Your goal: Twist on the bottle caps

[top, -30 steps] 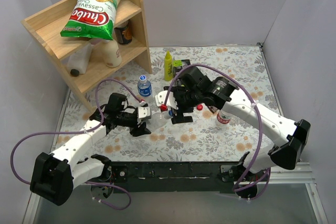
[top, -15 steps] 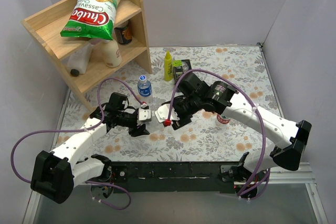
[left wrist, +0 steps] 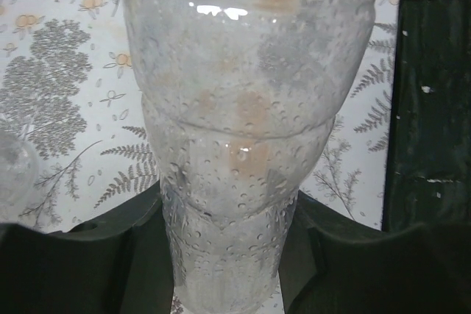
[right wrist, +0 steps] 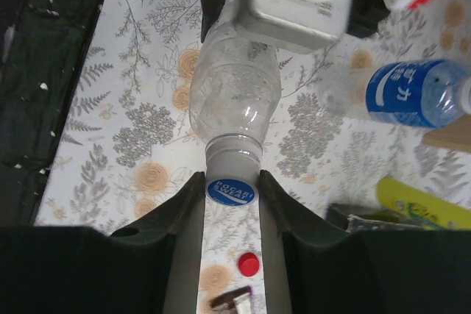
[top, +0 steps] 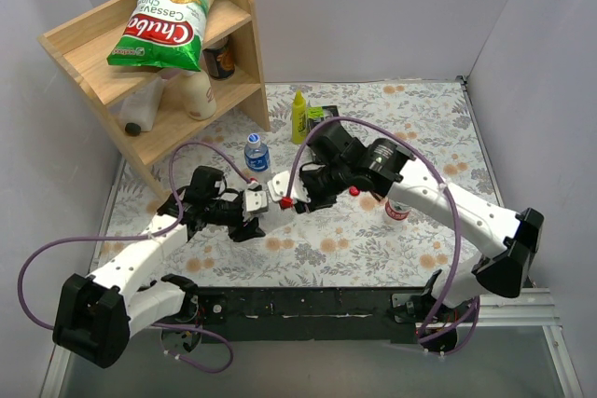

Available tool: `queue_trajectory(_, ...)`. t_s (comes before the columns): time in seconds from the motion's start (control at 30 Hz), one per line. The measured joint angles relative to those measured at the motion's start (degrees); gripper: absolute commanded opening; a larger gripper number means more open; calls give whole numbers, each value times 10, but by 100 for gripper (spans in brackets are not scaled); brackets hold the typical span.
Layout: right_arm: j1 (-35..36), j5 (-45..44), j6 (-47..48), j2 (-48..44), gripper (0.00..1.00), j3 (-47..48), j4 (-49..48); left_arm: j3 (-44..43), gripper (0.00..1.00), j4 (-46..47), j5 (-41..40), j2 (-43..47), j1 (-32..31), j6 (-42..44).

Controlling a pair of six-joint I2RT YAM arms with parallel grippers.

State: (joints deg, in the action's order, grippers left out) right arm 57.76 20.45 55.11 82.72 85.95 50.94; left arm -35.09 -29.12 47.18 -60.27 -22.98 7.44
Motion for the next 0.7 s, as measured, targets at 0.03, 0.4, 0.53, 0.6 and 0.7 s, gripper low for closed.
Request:
queue_trajectory(0.03,-7,9,-18,12,9,13,4,9,0,14,-7,8,0,-12)
queue_trajectory(0.4,-142,209,-350,184,18,121,9,99,0,155,-177,92,-9,-118)
queue_trajectory(0.53,-148,214,-402,216,50,168,15,99,0,165,-196,89,-11,-118)
queue_trajectory(0.6,-149,211,-404,230,52,211,30,94,0,174,-201,89,-11,-117)
queue_trajectory(0.7,-156,201,-367,234,53,280,50,79,0,162,-193,83,-9,-97)
